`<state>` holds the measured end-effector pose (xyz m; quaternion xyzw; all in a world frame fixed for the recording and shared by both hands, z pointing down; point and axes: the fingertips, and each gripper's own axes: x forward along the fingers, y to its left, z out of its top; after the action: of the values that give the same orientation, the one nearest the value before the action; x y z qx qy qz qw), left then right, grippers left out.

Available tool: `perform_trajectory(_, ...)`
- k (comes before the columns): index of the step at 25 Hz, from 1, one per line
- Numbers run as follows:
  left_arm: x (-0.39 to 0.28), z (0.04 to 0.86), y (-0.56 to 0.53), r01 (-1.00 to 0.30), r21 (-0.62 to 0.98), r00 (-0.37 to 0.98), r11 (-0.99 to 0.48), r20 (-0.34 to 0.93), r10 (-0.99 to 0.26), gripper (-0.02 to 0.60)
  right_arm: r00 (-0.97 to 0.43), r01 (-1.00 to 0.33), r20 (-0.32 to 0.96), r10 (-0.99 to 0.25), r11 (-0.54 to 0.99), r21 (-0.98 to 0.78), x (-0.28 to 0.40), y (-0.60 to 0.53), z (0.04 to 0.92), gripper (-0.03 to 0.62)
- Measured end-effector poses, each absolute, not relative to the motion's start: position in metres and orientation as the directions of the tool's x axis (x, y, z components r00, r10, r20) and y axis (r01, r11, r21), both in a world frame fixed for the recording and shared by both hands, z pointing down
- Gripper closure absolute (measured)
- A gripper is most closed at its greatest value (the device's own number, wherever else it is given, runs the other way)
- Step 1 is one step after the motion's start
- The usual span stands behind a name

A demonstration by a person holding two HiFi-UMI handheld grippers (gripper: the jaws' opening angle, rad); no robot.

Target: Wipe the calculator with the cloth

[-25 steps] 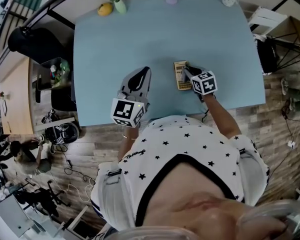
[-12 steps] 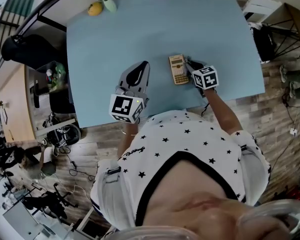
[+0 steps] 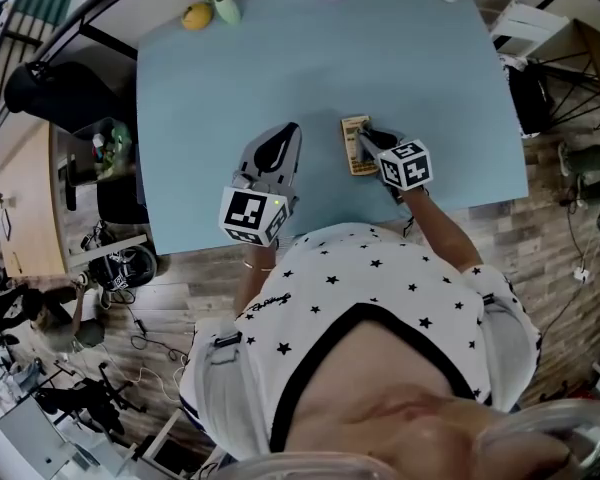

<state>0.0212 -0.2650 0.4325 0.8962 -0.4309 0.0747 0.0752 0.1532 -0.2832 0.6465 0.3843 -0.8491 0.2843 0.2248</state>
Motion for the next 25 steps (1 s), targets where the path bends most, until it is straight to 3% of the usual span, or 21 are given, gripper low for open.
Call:
perform_trajectory(9, 0.018, 0.433, -0.269, -0.788, 0.073, 0.613, -0.612, 0.201, -0.765, 0.551, -0.673, -0.685, 0.625, -0.395, 0.651, -0.327, 0.107, -0.248, 0.660, 0.542)
perform_trajectory(25, 0.040, 0.436, -0.273, -0.749, 0.082, 0.658, -0.657, 0.204, -0.725, 0.551, -0.587, -0.790, 0.635, -0.502, 0.526, -0.314, 0.168, -0.265, 0.662, 0.542)
